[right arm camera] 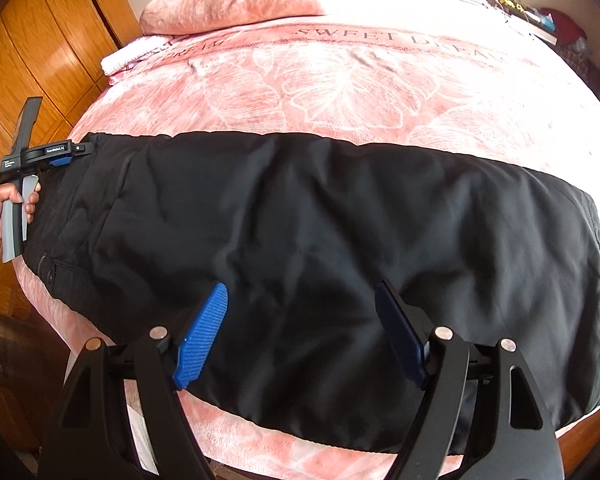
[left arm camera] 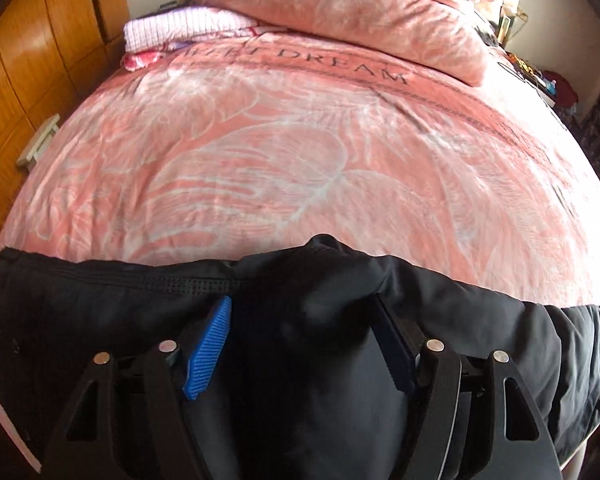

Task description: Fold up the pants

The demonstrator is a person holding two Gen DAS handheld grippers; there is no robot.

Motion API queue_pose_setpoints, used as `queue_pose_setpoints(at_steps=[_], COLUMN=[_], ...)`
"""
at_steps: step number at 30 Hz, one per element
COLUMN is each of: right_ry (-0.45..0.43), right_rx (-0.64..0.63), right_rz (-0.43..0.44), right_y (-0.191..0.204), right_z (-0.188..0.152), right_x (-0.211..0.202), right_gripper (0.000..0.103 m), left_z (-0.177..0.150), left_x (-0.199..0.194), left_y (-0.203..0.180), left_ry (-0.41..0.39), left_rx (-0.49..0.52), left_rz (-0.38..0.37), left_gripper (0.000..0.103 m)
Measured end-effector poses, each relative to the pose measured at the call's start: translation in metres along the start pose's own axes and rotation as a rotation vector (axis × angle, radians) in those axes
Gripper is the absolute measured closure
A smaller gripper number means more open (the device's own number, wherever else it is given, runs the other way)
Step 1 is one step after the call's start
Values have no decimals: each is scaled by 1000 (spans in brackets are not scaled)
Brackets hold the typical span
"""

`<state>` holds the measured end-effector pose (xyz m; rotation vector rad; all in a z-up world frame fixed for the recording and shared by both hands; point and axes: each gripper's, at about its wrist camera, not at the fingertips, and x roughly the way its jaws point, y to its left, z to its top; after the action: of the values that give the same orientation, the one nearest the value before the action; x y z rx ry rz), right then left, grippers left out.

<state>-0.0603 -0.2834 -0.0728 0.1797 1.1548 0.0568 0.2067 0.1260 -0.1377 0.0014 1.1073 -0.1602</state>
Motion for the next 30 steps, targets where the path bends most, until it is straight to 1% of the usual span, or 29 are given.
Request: queue_pose_setpoints(at_steps=[1, 3, 5, 8, 11, 12, 14, 17, 20, 21, 23, 25, 26, 28, 30], right_ry=[6, 14, 18, 3, -23, -33, -45, -82, -113, -113, -103, -111, -113, -119, -116], right_rx=[1, -3, -7, -5, 30, 48, 91, 151, 242, 281, 354, 420, 447, 504, 551], right_rz=[1, -2, -2, 3, 6, 13, 12, -35, -95, -106, -87, -75, -83, -106, -77], right_y=[0, 2, 2, -1, -15, -22, -38, -70, -117, -135, -166, -190, -201, -221, -238], right_z=[0, 0, -1, -2, -4, -5, -10, -21, -33, -37, -52, -68, -77, -92, -102], right_x=[2, 5, 7, -1, -18, -25, -38, -62, -87, -94, -104, -113, -115, -116, -111], right_gripper=[26, 26, 26, 26, 26, 26, 26, 25, 18, 18, 18, 18, 18, 18, 18], left_z=[0, -2, -3, -8, -19, -25, -41, -70, -99, -107, -121, -133, -138, -146, -152], left_x=[4, 8, 5, -13, -44, -55, -76, -95, -101, -101, -101, -100, -100, -99, -100], left_y=[1, -6, -12, -13, -22, -28, -44, -79, -113, -122, -140, -159, -167, -184, -199], left_ry=[0, -3, -13, -28, -94, -115, -138, -130, -88, -75, -57, -56, -57, -65, -67], left_rx=[4, 40, 64, 35, 24, 23, 19, 33, 34, 33, 42, 74, 91, 132, 161], left_rz=[8, 48, 78, 73, 40, 18, -62, -177, -274, -297, -307, -295, -284, -265, -256], left_gripper=[31, 30, 30, 31, 31, 31, 31, 31, 31, 30, 27, 27, 27, 27, 27])
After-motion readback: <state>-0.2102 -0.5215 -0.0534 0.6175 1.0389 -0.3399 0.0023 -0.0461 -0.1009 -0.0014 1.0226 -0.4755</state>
